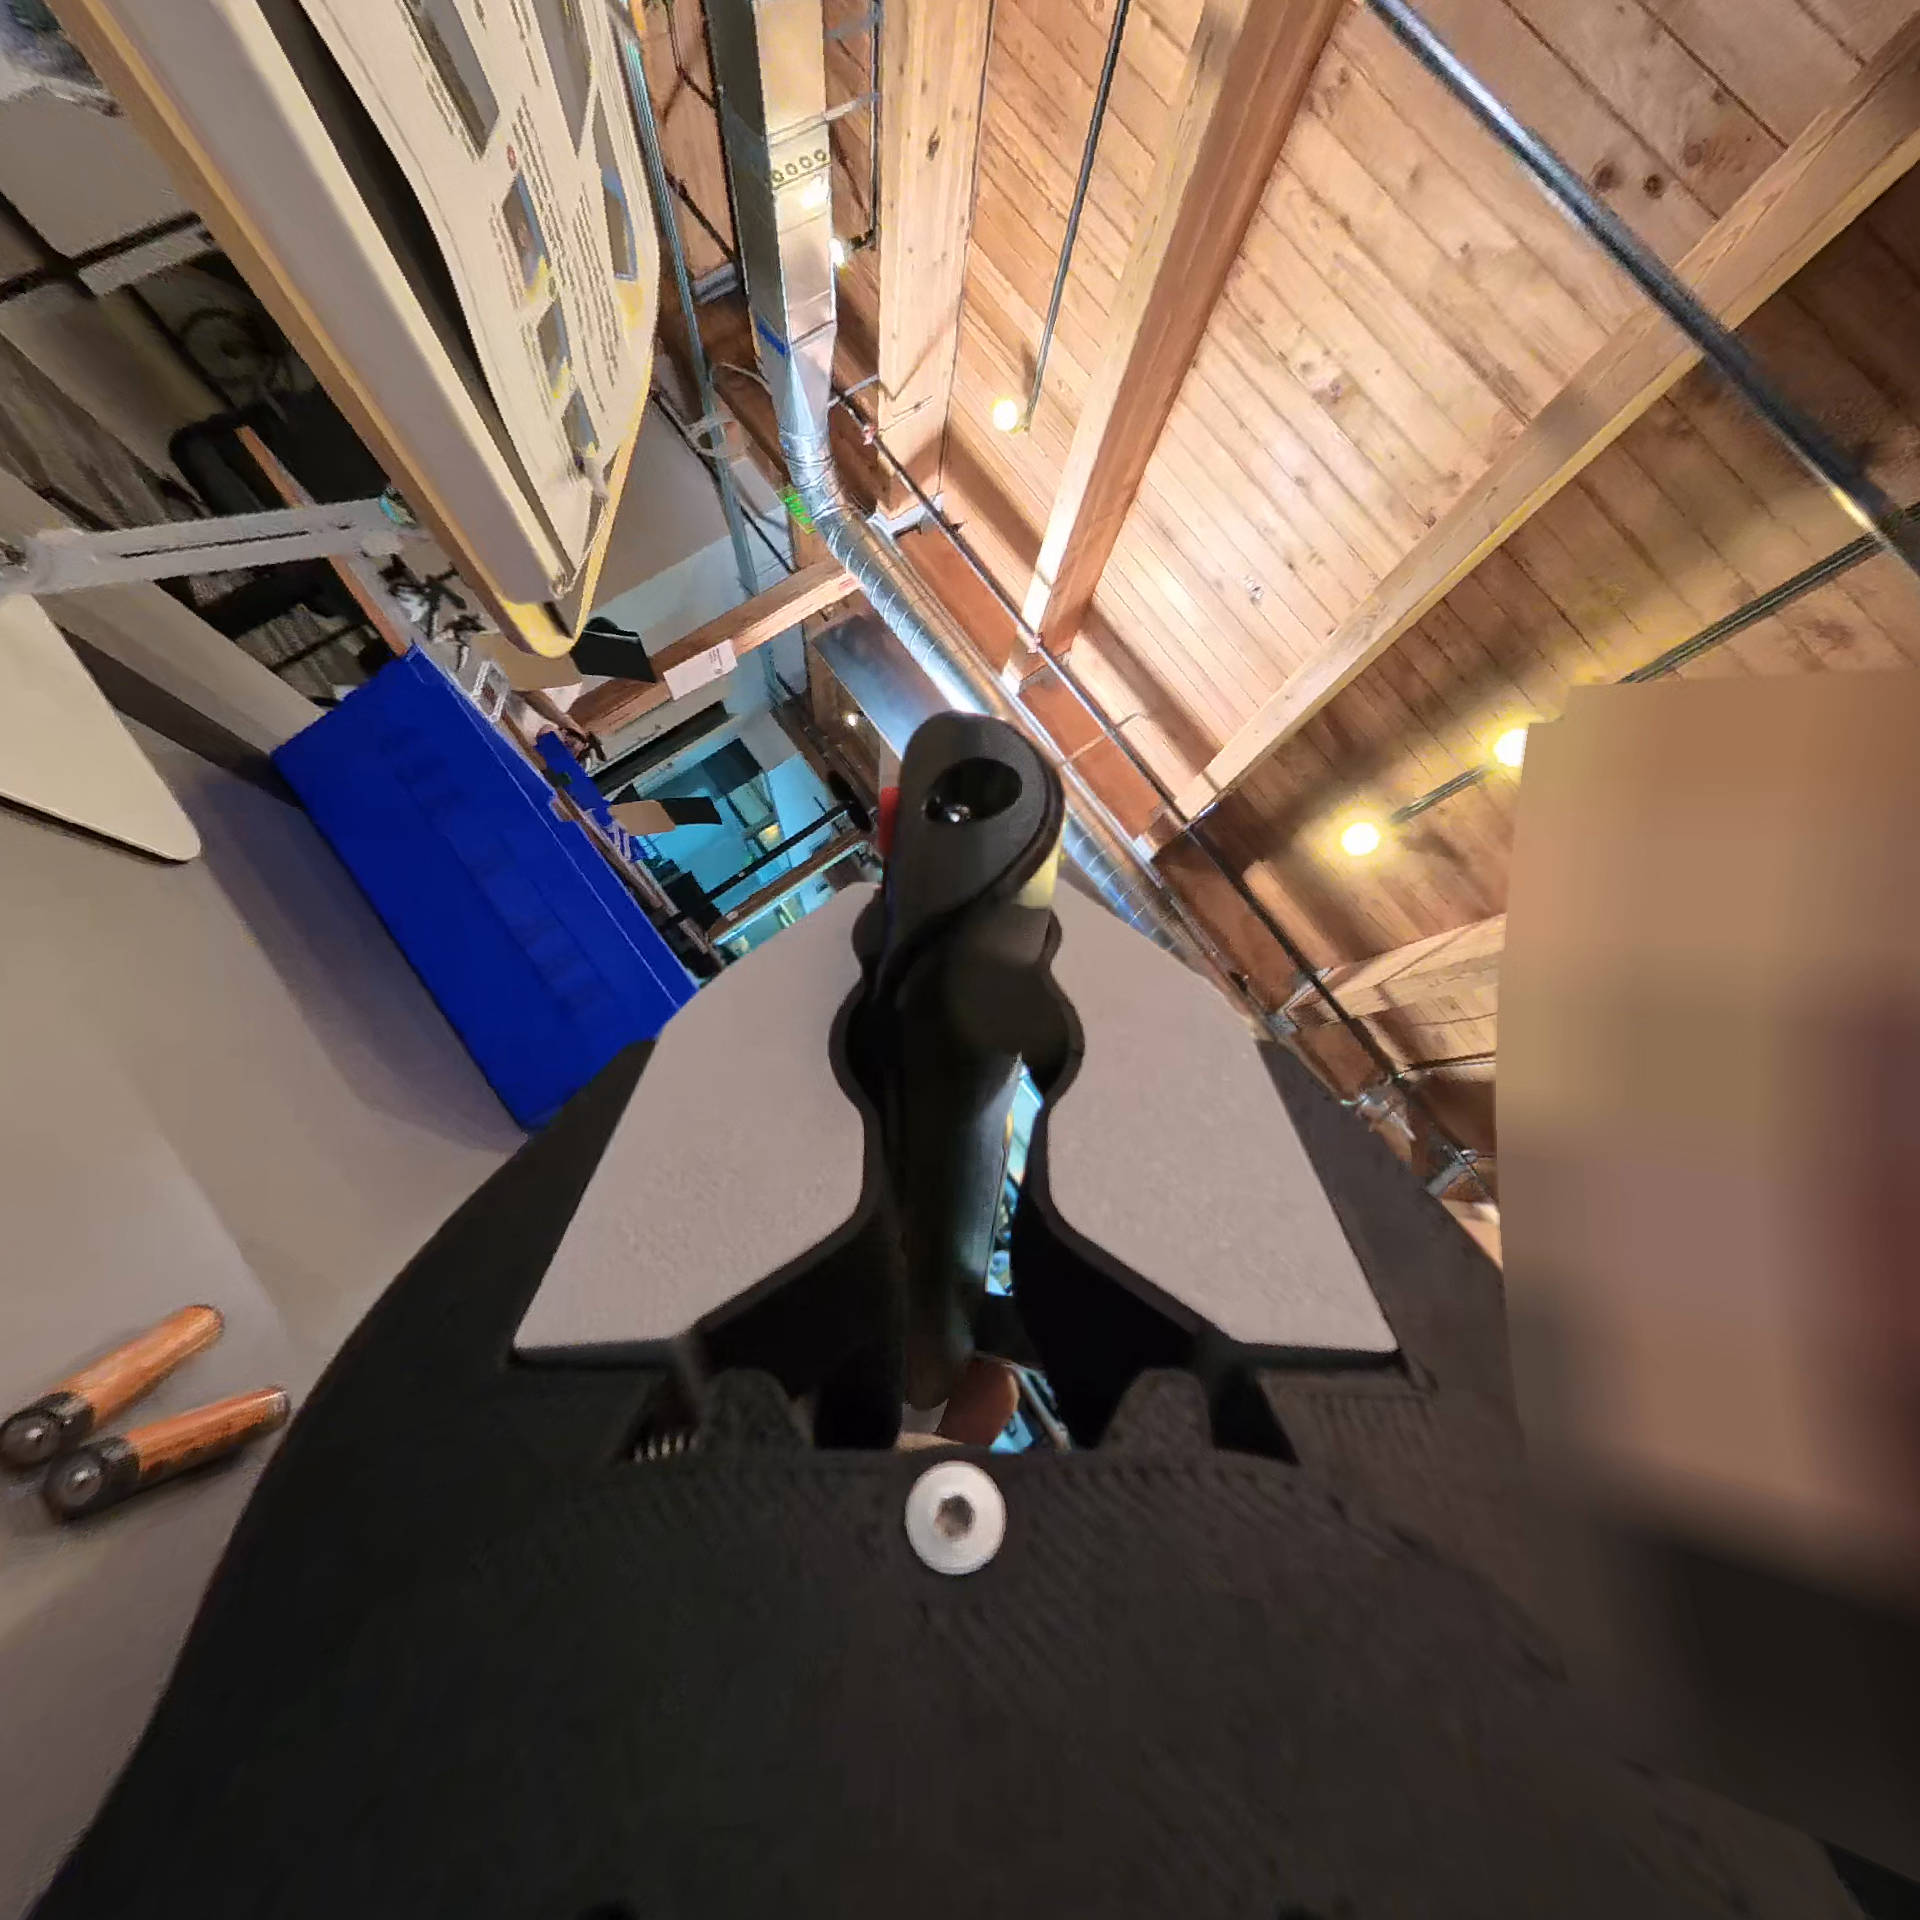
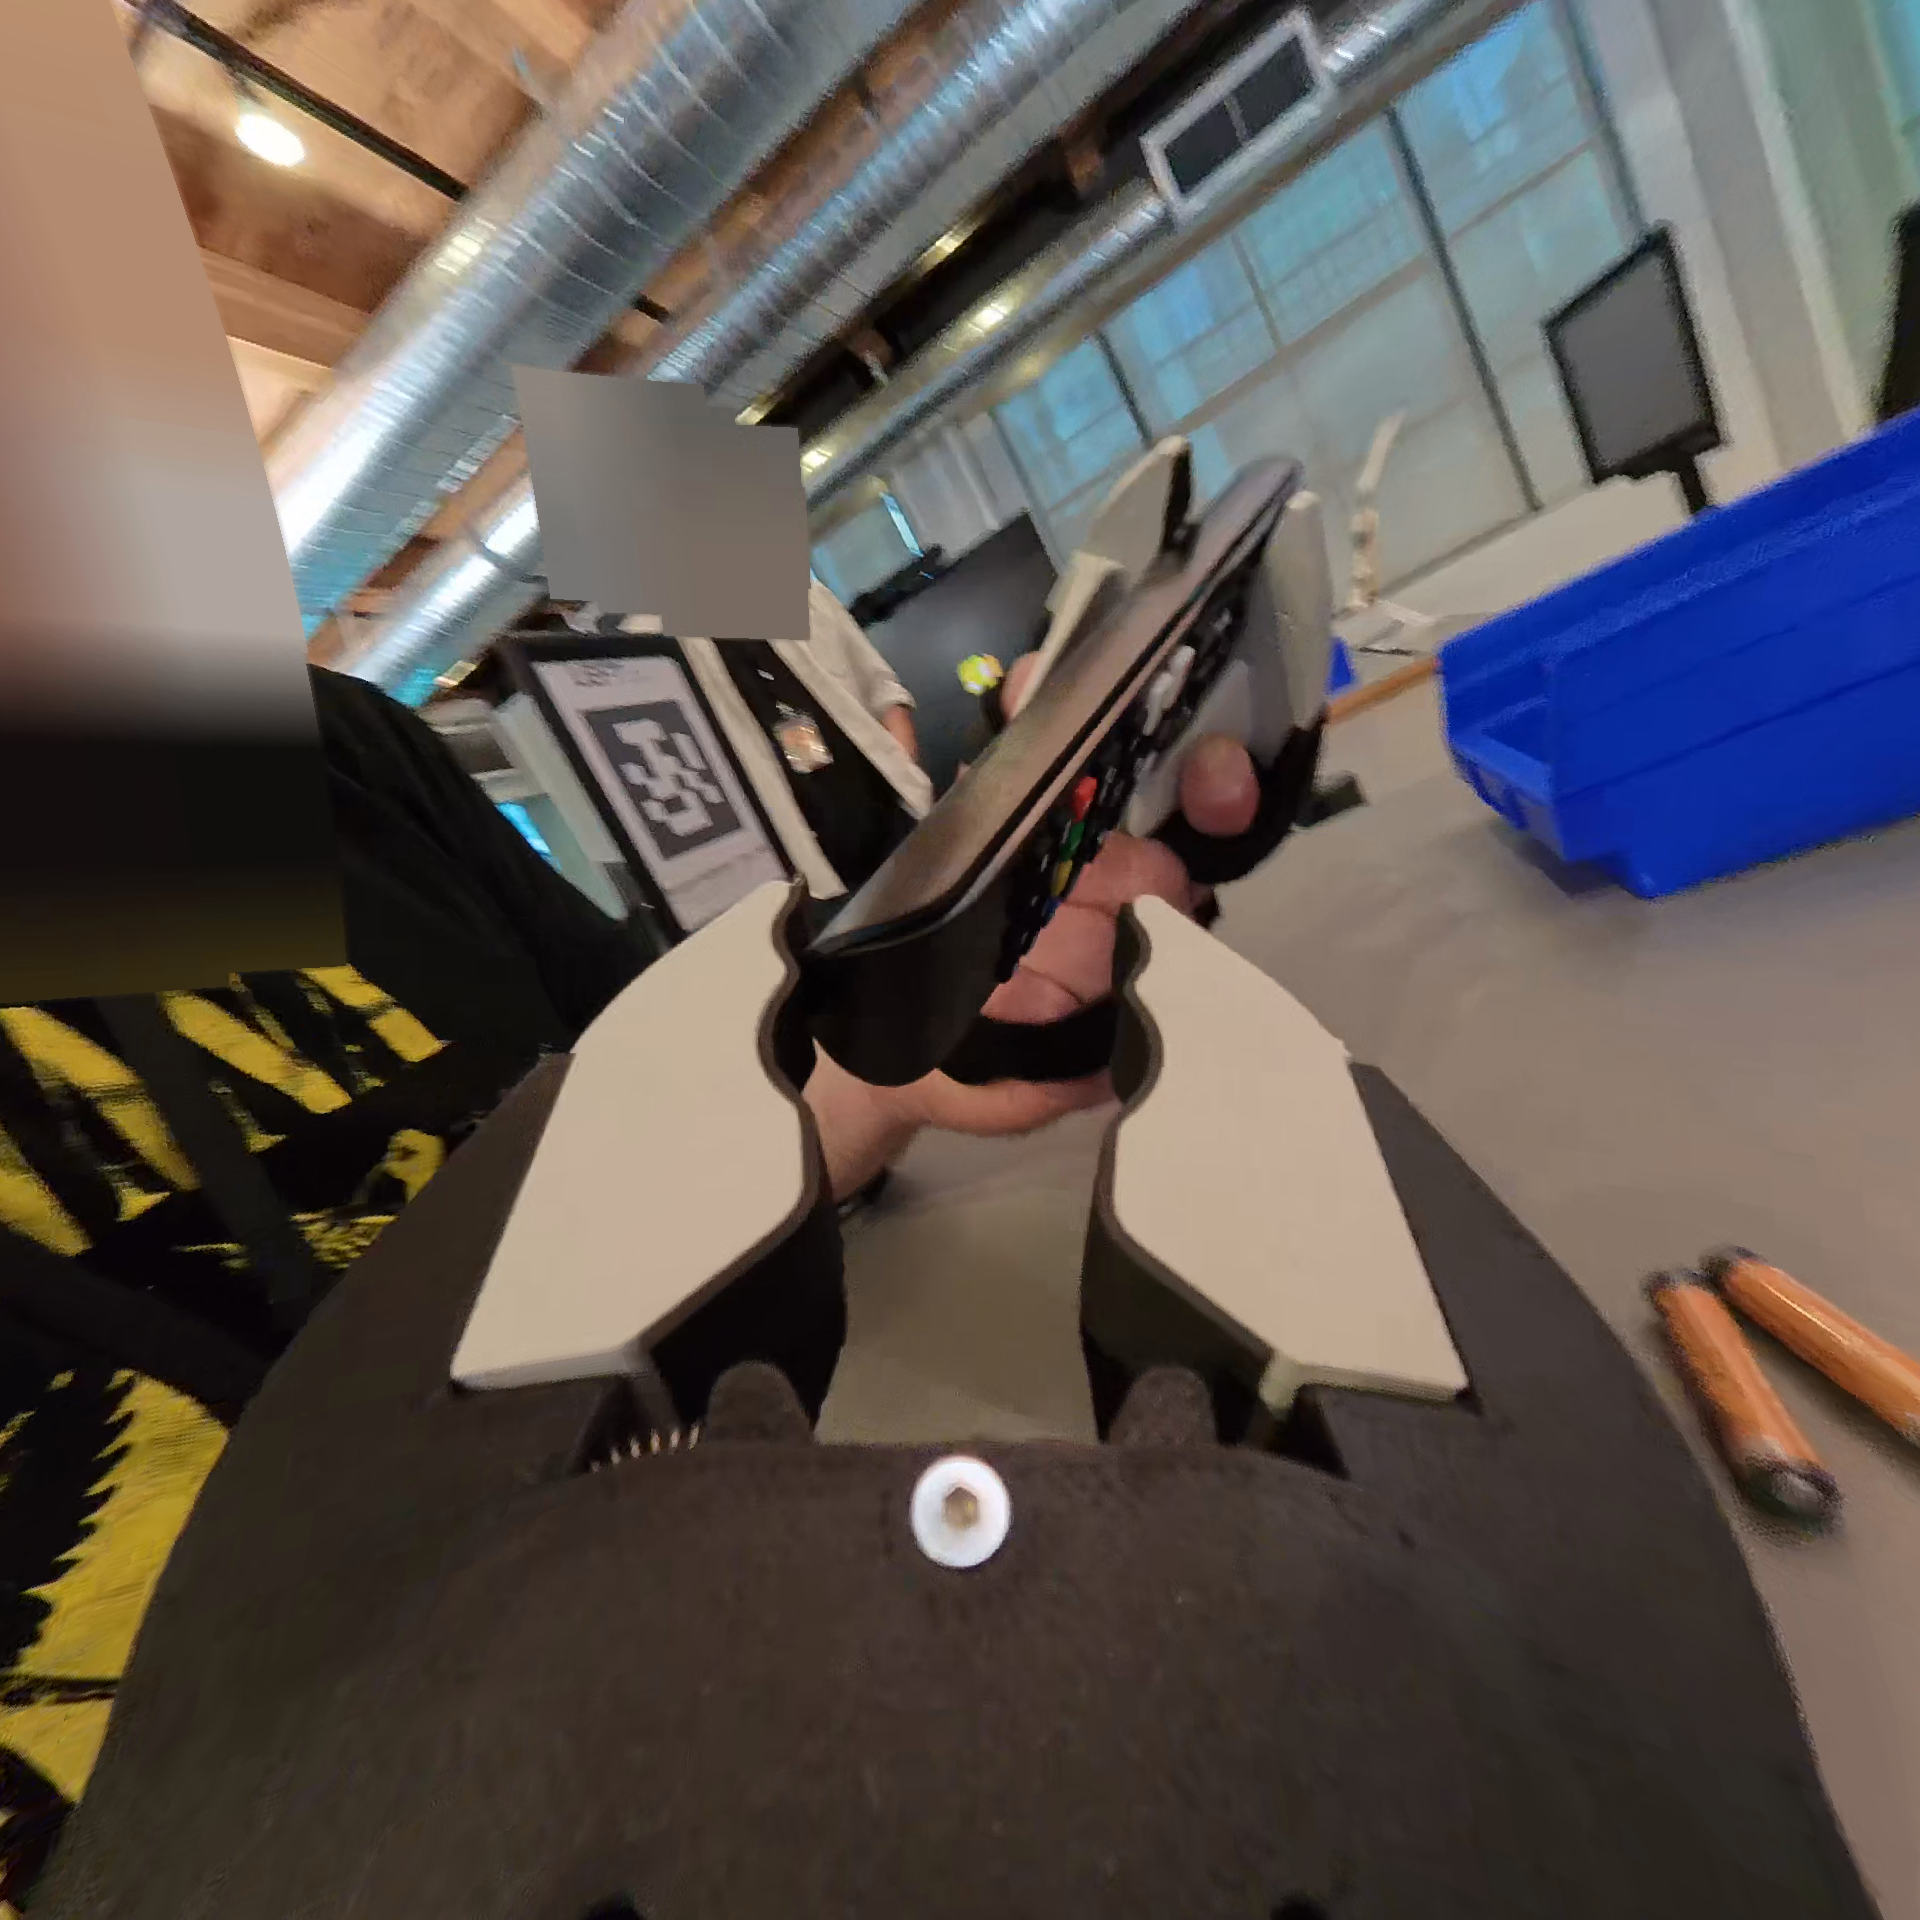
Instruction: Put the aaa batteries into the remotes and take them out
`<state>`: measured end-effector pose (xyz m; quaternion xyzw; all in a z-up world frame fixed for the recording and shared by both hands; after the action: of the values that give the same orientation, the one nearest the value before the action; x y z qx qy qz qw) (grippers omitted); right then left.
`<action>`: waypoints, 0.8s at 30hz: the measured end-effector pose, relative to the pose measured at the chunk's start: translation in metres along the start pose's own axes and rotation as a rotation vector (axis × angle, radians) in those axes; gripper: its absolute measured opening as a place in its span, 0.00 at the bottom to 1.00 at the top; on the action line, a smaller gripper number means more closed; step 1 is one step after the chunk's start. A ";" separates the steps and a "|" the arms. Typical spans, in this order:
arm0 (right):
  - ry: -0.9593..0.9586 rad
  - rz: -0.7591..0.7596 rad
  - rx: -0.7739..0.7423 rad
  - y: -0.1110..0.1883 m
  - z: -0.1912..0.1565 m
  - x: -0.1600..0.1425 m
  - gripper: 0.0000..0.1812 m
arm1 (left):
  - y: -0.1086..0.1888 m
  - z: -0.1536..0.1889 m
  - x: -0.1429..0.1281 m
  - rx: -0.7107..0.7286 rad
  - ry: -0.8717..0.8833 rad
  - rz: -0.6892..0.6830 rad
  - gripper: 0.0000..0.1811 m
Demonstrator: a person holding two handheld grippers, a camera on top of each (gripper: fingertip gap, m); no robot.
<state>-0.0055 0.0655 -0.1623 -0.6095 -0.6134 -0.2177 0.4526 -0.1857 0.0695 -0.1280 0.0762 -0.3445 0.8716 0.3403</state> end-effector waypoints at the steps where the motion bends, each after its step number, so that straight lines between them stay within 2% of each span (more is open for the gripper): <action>1: -0.003 -0.010 -0.004 0.000 0.001 0.000 0.30 | 0.000 0.000 0.000 0.000 0.000 -0.010 0.13; 3: -0.001 -0.014 0.003 -0.002 -0.002 0.002 0.32 | -0.002 0.000 -0.002 0.011 -0.023 -0.046 0.13; 7: 0.114 -0.096 -0.121 0.003 -0.008 0.015 0.34 | -0.010 0.004 -0.011 0.032 -0.147 -0.188 0.13; 9: 0.124 -0.183 -0.155 0.002 -0.010 0.021 0.32 | -0.013 0.006 -0.013 0.047 -0.181 -0.210 0.13; 12: 0.152 -0.410 -0.214 -0.006 -0.010 0.019 0.27 | -0.021 0.009 -0.021 0.055 -0.213 -0.269 0.13; 15: 0.183 -0.502 -0.259 -0.012 -0.012 0.019 0.20 | -0.032 0.018 -0.034 0.060 -0.310 -0.370 0.13; 18: 0.168 -0.531 -0.262 -0.010 -0.013 0.021 0.15 | -0.038 0.020 -0.036 0.048 -0.329 -0.414 0.13; 21: 0.146 -0.495 -0.260 -0.006 -0.016 0.026 0.14 | -0.044 0.022 -0.036 0.025 -0.334 -0.428 0.14; 24: 0.179 -0.494 -0.307 0.004 -0.018 0.037 0.13 | -0.052 0.028 -0.030 0.002 -0.365 -0.421 0.23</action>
<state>0.0092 0.0721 -0.1241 -0.4816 -0.6608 -0.4639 0.3409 -0.1323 0.0627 -0.0891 0.3021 -0.3761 0.7539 0.4460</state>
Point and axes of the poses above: each gripper's, where its closed fingertips meet, y back along the fingers, x out of its top, z = x × y across the jaws, the point moved 8 cm from there along y, back along the fingers, and after that the axes turned 4 degrees about -x, right-handed, at the moved point
